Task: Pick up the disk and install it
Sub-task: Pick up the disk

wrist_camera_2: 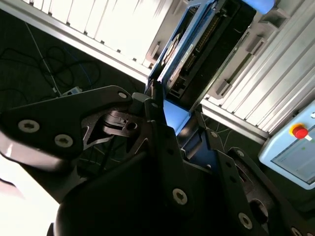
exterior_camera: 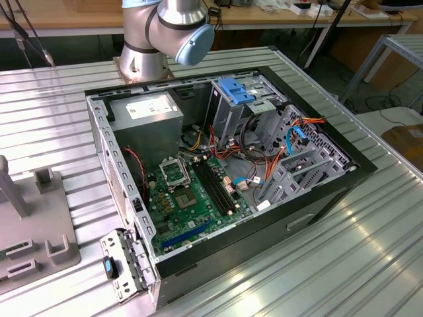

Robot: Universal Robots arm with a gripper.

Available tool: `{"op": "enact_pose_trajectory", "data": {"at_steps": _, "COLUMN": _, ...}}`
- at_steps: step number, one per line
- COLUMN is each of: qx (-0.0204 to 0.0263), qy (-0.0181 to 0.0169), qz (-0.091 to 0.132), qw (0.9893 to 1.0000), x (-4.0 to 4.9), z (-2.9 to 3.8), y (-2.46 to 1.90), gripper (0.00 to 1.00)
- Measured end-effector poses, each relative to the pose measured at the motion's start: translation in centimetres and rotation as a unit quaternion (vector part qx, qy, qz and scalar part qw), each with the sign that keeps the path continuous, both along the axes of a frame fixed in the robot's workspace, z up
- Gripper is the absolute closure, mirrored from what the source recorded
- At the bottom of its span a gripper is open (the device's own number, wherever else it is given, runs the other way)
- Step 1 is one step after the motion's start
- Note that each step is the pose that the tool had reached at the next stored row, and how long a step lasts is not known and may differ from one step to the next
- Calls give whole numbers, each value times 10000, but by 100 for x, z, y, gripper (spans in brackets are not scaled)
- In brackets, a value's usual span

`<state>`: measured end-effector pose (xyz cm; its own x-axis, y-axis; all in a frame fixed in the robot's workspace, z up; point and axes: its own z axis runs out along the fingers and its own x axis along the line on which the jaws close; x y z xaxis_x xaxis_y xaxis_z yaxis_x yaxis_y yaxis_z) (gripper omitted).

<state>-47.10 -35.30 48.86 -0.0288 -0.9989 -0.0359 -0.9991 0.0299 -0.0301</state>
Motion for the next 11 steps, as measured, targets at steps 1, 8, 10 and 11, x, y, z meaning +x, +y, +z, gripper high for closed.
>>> {"op": "enact_pose_trajectory", "data": {"at_steps": 1, "qx": 0, "qy": -3, "qz": 0, "qw": 10000, "x": 0, "z": 44, "y": 0, "gripper": 63}}
{"op": "enact_pose_trajectory", "data": {"at_steps": 8, "qx": 0, "qy": -12, "qz": 0, "qw": 10000, "x": 0, "z": 195, "y": 0, "gripper": 63}}
{"op": "enact_pose_trajectory", "data": {"at_steps": 10, "qx": 0, "qy": -11, "qz": 0, "qw": 10000, "x": 0, "z": 197, "y": 0, "gripper": 63}}
{"op": "enact_pose_trajectory", "data": {"at_steps": 11, "qx": 0, "qy": -11, "qz": 0, "qw": 10000, "x": 0, "z": 198, "y": 0, "gripper": 63}}
